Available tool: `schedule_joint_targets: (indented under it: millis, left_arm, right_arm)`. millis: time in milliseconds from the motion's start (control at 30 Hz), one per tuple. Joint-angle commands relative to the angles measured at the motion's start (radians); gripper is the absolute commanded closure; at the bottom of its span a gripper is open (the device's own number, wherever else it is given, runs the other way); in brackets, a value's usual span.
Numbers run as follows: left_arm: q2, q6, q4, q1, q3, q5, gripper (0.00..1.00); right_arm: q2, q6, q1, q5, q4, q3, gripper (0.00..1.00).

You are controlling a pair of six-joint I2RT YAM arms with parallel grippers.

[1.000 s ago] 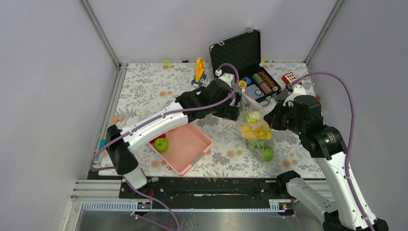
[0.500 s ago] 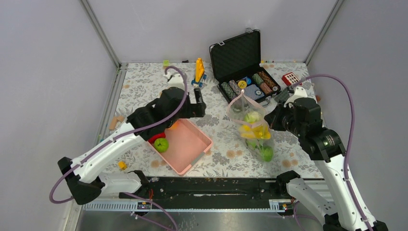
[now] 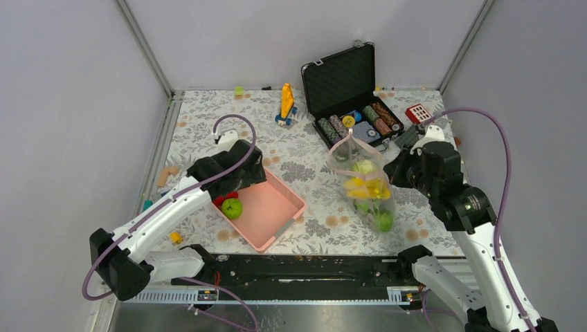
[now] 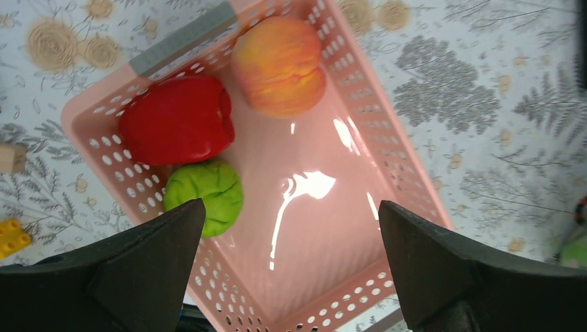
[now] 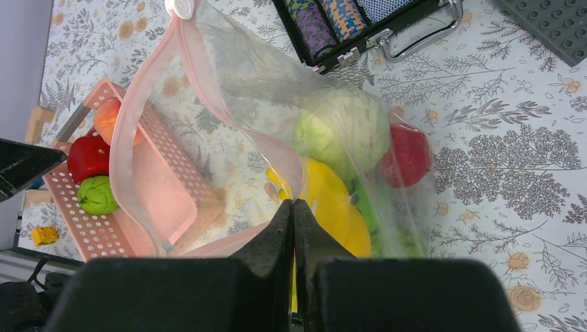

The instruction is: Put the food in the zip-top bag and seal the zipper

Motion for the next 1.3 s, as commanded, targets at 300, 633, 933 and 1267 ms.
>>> schedule_joint_targets:
  millis: [300,633,933,1267]
  left_arm:
    - [0.033,-0.041,-0.013,0.062,-0.103,0.008,0.01]
    - [0.071,-0.018,0.119,0.111,-0.226,0.047,0.01]
    - [0.133,-0.021,0.199,0.136,-0.283,0.057,0.05]
    - [0.232,-0.036,0.206,0.136,-0.283,0.117,0.08]
  right_arm:
    - [-0.002,-0.011,0.000,0.060,0.029,0.010,1.00]
    - [0.002,-0.014,0.001,0.070,0.022,0.009,0.99]
    - [0.003,-0.015,0.001,0.078,0.020,0.006,0.99]
    - [0.013,-0.012,0.001,0.086,0.017,0.012,0.99]
